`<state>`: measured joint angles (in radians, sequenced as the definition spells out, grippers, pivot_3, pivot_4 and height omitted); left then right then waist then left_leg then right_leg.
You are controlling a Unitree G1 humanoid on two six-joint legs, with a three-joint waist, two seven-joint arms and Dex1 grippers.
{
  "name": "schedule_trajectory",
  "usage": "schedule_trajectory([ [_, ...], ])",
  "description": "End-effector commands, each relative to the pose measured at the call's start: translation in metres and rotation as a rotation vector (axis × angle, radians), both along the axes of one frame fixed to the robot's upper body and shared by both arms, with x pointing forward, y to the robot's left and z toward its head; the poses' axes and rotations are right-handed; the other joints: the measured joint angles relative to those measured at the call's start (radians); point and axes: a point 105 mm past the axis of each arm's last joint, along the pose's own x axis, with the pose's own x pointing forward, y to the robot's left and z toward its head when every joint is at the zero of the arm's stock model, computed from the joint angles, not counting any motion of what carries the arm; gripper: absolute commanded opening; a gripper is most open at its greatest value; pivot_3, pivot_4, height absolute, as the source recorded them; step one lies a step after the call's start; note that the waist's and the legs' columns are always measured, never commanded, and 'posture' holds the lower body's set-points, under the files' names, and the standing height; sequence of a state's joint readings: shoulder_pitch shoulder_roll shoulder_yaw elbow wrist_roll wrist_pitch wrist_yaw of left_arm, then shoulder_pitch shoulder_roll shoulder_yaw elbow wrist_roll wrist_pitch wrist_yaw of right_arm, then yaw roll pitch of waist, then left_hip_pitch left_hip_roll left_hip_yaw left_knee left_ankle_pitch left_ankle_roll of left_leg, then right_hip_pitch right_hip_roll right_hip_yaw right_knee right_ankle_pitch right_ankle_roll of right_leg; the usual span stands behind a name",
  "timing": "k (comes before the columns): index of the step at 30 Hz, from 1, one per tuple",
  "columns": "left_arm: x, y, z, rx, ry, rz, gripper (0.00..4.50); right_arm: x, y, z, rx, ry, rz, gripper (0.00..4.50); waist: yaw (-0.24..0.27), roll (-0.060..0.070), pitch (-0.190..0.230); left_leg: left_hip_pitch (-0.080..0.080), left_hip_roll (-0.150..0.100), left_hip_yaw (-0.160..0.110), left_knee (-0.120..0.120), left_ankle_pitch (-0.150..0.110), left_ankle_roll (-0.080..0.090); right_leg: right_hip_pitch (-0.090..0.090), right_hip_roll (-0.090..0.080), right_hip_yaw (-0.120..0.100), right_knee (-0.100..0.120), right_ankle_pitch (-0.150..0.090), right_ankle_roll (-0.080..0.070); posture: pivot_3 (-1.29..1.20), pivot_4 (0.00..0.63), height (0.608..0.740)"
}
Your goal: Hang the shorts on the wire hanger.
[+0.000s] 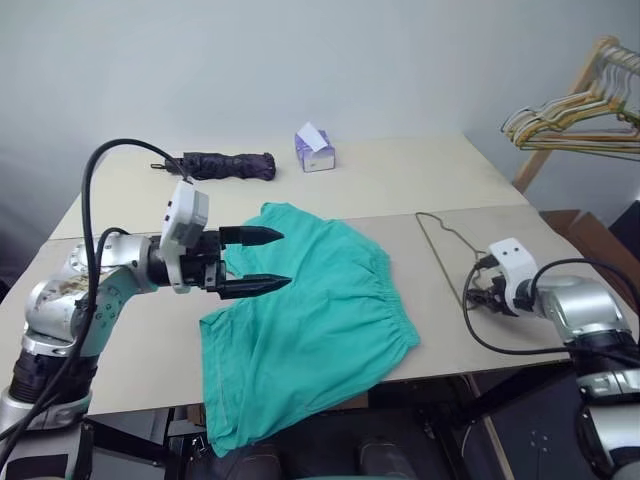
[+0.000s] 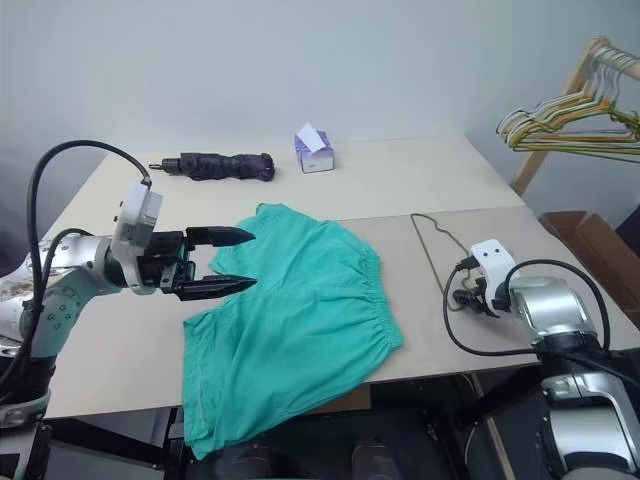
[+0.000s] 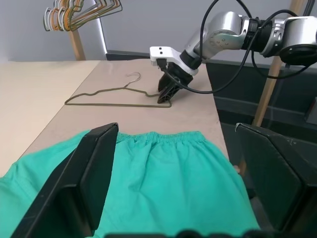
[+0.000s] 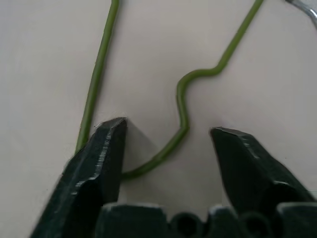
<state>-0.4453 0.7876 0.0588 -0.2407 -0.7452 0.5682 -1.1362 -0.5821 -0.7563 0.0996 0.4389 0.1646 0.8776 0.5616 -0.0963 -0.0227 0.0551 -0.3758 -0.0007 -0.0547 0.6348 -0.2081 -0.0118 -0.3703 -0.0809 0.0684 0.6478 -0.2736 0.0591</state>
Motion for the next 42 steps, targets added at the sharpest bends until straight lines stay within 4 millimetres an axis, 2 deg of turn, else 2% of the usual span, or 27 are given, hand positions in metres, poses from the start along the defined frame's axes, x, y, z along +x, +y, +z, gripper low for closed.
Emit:
schedule_trajectory([
  [1,0.004,-0.002,0.013,-0.012,-0.067,0.017,4.11,0.009,-0.007,0.008,0.002,-0.036,-0.047,1.79,-0.004,0.0,0.0,0.0,0.0,0.0,0.0,0.0,0.0,0.0,0.0,0.0,0.0,0.0,0.0,-0.09,0.027,0.74],
  [6,0.009,-0.003,0.011,-0.007,-0.078,0.027,4.11,0.009,-0.013,0.008,-0.025,-0.038,-0.051,0.07,-0.005,0.0,0.0,0.0,0.0,0.0,0.0,0.0,0.0,0.0,0.0,0.0,0.0,0.0,0.0,-0.08,0.029,0.74],
  [9,0.015,-0.004,0.013,-0.023,-0.081,0.052,4.11,0.012,-0.014,0.019,-0.103,-0.106,-0.01,0.03,-0.003,0.0,0.0,0.0,0.0,0.0,0.0,0.0,0.0,0.0,0.0,0.0,0.0,0.0,0.0,-0.08,0.029,0.74],
  [13,0.025,-0.011,0.013,-0.037,-0.084,0.078,4.11,0.021,-0.004,0.053,-0.272,-0.317,0.134,0.03,-0.004,0.0,-0.001,-0.002,0.0,0.0,0.001,0.0,0.0,-0.001,0.0,0.0,0.0,0.0,0.001,-0.11,0.0,0.74],
  [16,0.038,-0.012,0.02,-0.052,-0.105,0.115,4.11,0.028,0.01,0.096,-0.568,-0.614,0.337,0.03,-0.006,0.001,-0.001,-0.004,0.0,0.0,0.001,0.0,0.0,-0.003,0.0,0.0,0.0,0.001,0.001,-0.12,0.0,0.74],
  [18,0.05,-0.009,0.032,-0.058,-0.113,0.139,4.11,0.022,0.033,0.121,-0.826,-0.814,0.6,0.03,-0.013,0.001,-0.001,-0.004,0.0,0.0,0.002,0.0,0.0,-0.003,0.0,0.0,0.0,0.001,0.002,-0.13,0.0,0.74],
  [20,0.062,-0.006,0.042,-0.051,-0.114,0.157,4.11,0.013,0.049,0.127,-1.061,-0.912,0.852,0.03,-0.026,0.001,-0.001,-0.008,0.0,0.0,0.003,0.0,0.0,-0.007,0.0,0.0,0.0,-0.001,0.005,-0.14,0.0,0.74],
  [22,0.069,-0.006,0.048,-0.046,-0.111,0.149,4.11,0.011,0.054,0.127,-1.235,-0.962,0.998,0.03,-0.037,0.001,-0.001,-0.009,0.0,0.0,0.003,-0.001,-0.001,-0.008,0.0,0.0,0.0,-0.001,0.005,-0.15,0.0,0.74],
  [24,0.075,-0.008,0.051,-0.033,-0.102,0.124,4.11,0.011,0.059,0.129,-1.333,-1.022,1.097,0.03,-0.053,0.001,-0.001,-0.009,0.0,0.001,0.003,-0.001,-0.002,-0.008,0.0,0.001,0.0,0.0,0.004,-0.16,0.0,0.74],
  [28,0.083,-0.013,0.043,0.038,-0.084,0.065,4.11,0.011,0.068,0.134,-1.354,-1.11,1.183,0.03,-0.083,0.001,-0.001,-0.009,-0.001,0.001,0.004,-0.001,-0.002,-0.008,0.0,0.002,0.0,0.001,0.001,-0.17,0.0,0.74],
  [30,0.084,-0.016,0.037,0.079,-0.057,0.019,4.43,0.01,0.073,0.139,-1.341,-1.149,1.194,0.0,-0.097,0.001,-0.001,-0.009,-0.001,0.0,0.004,-0.001,-0.002,-0.008,0.0,0.002,0.0,0.001,0.001,-0.18,0.0,0.74],
  [34,0.088,-0.025,0.012,0.22,-0.049,-0.068,4.49,0.008,0.082,0.153,-1.311,-1.2,1.202,0.0,-0.124,0.001,-0.001,-0.009,-0.001,0.0,0.004,-0.001,-0.002,-0.006,-0.001,0.002,0.0,0.002,0.001,-0.19,0.0,0.74],
  [42,0.101,-0.04,-0.033,0.407,0.006,-0.107,4.49,0.004,0.094,0.174,-1.322,-1.253,1.22,0.0,-0.161,0.001,-0.001,-0.004,-0.002,-0.001,0.005,-0.002,-0.002,-0.001,-0.001,0.002,0.0,0.001,0.002,-0.21,0.0,0.74],
])
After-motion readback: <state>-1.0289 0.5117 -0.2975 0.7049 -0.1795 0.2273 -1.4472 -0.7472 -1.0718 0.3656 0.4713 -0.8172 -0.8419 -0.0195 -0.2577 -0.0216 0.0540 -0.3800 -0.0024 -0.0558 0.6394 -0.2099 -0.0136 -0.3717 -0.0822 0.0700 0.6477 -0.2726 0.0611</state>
